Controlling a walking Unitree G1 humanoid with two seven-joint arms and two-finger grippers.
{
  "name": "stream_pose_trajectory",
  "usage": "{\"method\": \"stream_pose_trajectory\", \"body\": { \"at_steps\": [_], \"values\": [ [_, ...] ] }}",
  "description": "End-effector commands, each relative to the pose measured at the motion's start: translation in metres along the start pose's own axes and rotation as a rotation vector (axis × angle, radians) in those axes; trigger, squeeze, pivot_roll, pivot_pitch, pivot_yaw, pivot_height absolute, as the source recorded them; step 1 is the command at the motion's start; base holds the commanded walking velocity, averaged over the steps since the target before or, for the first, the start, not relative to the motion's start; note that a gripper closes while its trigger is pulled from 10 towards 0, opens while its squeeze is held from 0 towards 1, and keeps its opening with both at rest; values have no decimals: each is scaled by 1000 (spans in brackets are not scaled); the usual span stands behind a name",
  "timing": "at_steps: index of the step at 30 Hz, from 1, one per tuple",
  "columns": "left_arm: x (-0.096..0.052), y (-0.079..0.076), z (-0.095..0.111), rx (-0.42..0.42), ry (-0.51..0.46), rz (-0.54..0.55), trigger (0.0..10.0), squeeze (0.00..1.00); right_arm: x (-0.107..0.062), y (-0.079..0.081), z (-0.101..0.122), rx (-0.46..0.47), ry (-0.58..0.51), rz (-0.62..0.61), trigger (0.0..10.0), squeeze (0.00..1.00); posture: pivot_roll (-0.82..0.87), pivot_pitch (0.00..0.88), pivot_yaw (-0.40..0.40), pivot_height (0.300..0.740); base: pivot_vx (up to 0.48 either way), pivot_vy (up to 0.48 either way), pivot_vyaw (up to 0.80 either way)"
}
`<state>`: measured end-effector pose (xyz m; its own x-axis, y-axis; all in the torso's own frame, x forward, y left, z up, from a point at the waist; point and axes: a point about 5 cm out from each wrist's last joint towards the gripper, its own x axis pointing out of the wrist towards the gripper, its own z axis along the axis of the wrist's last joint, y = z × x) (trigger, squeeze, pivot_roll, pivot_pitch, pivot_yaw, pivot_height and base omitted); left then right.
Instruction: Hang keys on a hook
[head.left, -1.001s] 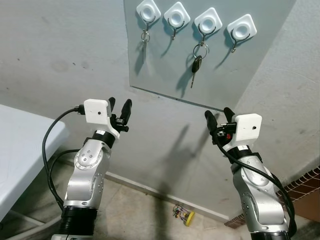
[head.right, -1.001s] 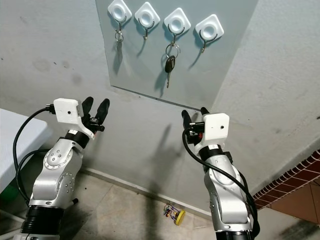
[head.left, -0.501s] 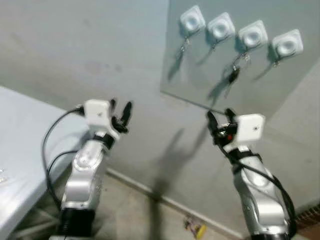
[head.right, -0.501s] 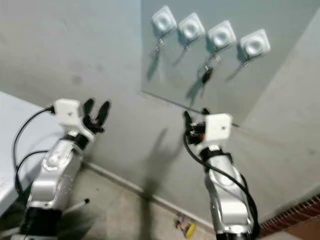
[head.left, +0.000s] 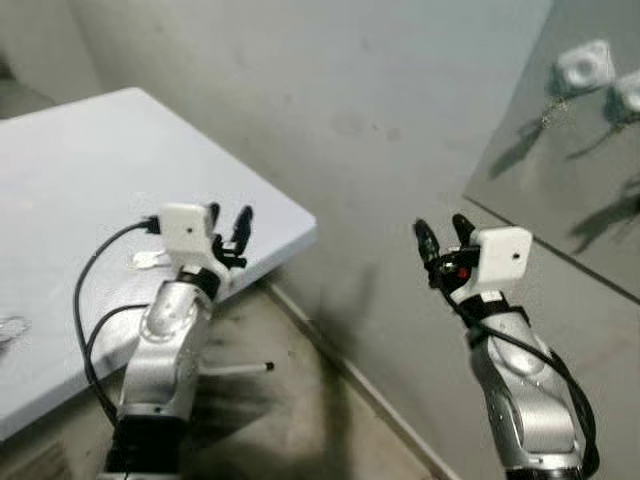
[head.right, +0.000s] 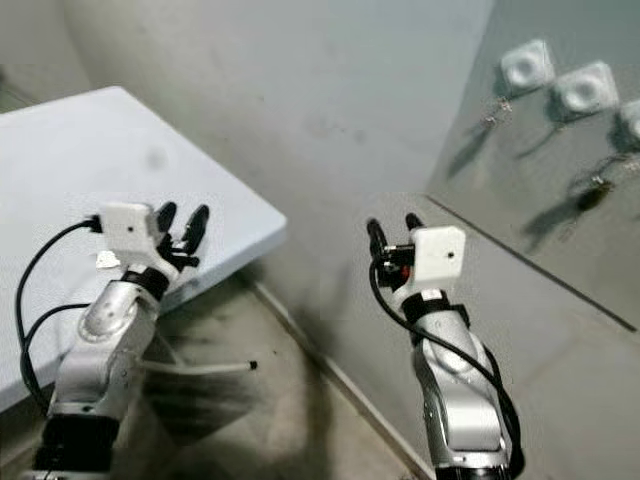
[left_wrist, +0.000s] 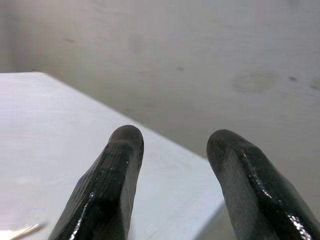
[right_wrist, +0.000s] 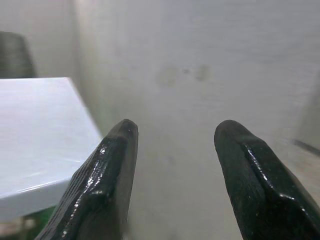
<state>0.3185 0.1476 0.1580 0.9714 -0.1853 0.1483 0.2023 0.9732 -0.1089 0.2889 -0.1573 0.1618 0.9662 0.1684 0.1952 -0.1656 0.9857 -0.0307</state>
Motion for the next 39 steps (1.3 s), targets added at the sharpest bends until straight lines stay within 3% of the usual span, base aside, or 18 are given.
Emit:
{"method": "stream_pose_trajectory", "body": {
  "at_steps": [1,30,32,35,39],
  "values": [
    [4,-7,2,-4,4,-20,10000,0,0,-6,2,-3,-2,-17,10000,0,-78,64,-39,740,0,0,800],
    [3,-5,-1,12,45,-25,10000,0,2,-9,3,-11,-6,-5,10000,0,-72,70,-37,740,0,0,800],
    [3,-5,-3,10,50,-23,10000,0,2,-11,3,18,-8,-14,10000,0,-74,67,-41,740,0,0,800],
    [2,-6,-5,-5,50,-33,10000,0,1,-12,3,61,-14,-28,10000,0,-74,66,-42,740,0,0,0],
    [-1,-5,-13,-26,64,-35,10000,0,-1,-13,-5,49,16,-33,10000,0,-76,63,-44,740,0,0,0]
  ]
}}
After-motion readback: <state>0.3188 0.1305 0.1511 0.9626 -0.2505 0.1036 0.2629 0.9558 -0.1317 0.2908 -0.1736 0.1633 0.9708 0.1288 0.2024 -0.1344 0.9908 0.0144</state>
